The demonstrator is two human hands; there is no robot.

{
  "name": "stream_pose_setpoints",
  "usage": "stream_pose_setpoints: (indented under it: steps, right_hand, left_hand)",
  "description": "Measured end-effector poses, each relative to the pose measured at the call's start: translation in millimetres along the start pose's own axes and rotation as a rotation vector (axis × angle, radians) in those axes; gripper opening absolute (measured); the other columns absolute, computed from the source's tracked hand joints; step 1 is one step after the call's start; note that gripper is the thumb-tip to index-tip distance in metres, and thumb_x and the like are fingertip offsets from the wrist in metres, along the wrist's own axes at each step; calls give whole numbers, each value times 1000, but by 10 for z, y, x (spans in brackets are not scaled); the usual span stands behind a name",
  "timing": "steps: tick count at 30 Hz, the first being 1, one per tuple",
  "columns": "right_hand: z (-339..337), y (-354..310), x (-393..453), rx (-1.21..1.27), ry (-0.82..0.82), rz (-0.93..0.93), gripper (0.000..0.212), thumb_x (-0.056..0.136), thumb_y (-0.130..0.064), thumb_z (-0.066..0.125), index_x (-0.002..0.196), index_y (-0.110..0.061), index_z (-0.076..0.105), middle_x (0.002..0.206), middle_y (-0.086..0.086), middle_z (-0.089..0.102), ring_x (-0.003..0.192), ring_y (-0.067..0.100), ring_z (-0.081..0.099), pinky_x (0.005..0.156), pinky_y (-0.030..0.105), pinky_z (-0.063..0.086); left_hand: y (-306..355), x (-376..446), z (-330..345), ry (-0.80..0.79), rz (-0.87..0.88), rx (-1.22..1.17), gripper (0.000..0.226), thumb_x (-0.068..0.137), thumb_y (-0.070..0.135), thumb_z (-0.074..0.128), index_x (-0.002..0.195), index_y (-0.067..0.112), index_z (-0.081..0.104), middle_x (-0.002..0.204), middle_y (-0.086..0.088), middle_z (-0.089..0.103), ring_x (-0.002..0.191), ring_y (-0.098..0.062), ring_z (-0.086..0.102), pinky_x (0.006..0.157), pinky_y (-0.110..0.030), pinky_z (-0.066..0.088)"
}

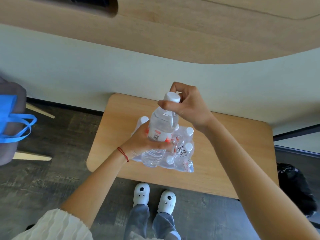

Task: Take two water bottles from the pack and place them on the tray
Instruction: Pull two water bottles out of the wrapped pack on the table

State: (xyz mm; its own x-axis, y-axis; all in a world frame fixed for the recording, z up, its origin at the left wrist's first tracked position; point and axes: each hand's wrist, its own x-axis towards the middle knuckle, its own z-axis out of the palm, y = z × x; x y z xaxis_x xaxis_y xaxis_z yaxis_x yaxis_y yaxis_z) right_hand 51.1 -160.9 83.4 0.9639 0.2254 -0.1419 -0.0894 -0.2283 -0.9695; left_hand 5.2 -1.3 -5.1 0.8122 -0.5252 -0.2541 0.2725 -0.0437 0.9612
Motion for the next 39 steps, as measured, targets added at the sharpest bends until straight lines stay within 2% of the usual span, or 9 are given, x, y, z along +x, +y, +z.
stream_pose_setpoints:
  steps: [5, 9, 12, 20, 26, 30, 34, 37, 39]
  right_hand:
    - [215, 536, -78, 68, 57, 51, 23, 84, -42, 62, 75, -21, 63, 57, -5, 54, 58, 12, 46, 57, 26, 40]
    - [435, 1392, -226, -202, 20, 351, 23, 92, -19, 57, 111, -7, 64, 105, 12, 68, 98, 24, 64, 89, 34, 48]
    - [594, 1820, -258, -525, -144, 374, 55, 80, -11, 72, 131, -10, 51, 135, 9, 53, 119, 27, 54, 99, 30, 37]
    - [688, 2116, -125, -492, 39, 199, 48, 72, -12, 80, 117, -9, 66, 123, 15, 58, 114, 26, 55, 90, 17, 33]
    - [648, 2033, -187, -560, 65, 20, 36, 74, -19, 78, 108, -9, 69, 115, 8, 69, 100, 28, 66, 80, 30, 48]
    - [508, 1699, -269, -568, 140, -158, 37, 75, -20, 77, 108, -5, 67, 113, 11, 70, 97, 27, 68, 79, 25, 49]
    - [275, 1170, -395, -354, 252, -210, 36, 76, -17, 78, 107, -3, 66, 104, 8, 70, 94, 15, 64, 85, 6, 43]
    - [61, 752, -522, 53, 303, -93, 23, 81, -15, 73, 101, -7, 65, 95, 5, 67, 92, 13, 63, 87, 28, 51]
    - [-35, 473, -580, 248, 351, -129, 17, 86, -18, 65, 100, -9, 66, 94, 4, 68, 94, 12, 64, 84, 26, 52]
  left_hand:
    - [-233, -150, -182, 143, -54, -23, 48, 57, 32, 81, 102, 34, 64, 92, 9, 75, 89, -9, 70, 70, -20, 55]
    - [-353, -310, -392, 191, -99, -36, 46, 56, 32, 82, 99, 38, 66, 92, 9, 75, 89, -8, 70, 70, -19, 55]
    - [-404, -357, -490, 233, -116, -44, 44, 57, 33, 82, 98, 39, 67, 92, 10, 75, 88, -7, 71, 68, -18, 55]
    - [-411, -324, -450, 278, -129, -60, 41, 55, 39, 80, 91, 48, 64, 91, 16, 74, 87, -5, 70, 67, -16, 55]
    - [-397, -276, -354, 270, -140, -82, 48, 54, 36, 80, 98, 36, 62, 88, 16, 75, 84, -3, 71, 65, -14, 54]
    - [-338, -300, -308, 267, -133, -93, 48, 53, 36, 80, 98, 36, 62, 88, 16, 75, 83, -3, 71, 64, -13, 54]
    - [-210, -362, -244, 283, -95, -103, 66, 42, 47, 87, 102, 30, 64, 90, 11, 76, 87, -8, 71, 67, -15, 54]
    - [-57, -406, -180, 286, -75, -89, 79, 35, 58, 86, 105, 27, 64, 92, 8, 76, 89, -10, 71, 68, -15, 55]
    - [89, -422, -134, 267, -69, -78, 78, 34, 59, 86, 103, 30, 64, 90, 10, 76, 87, -7, 71, 67, -14, 54]
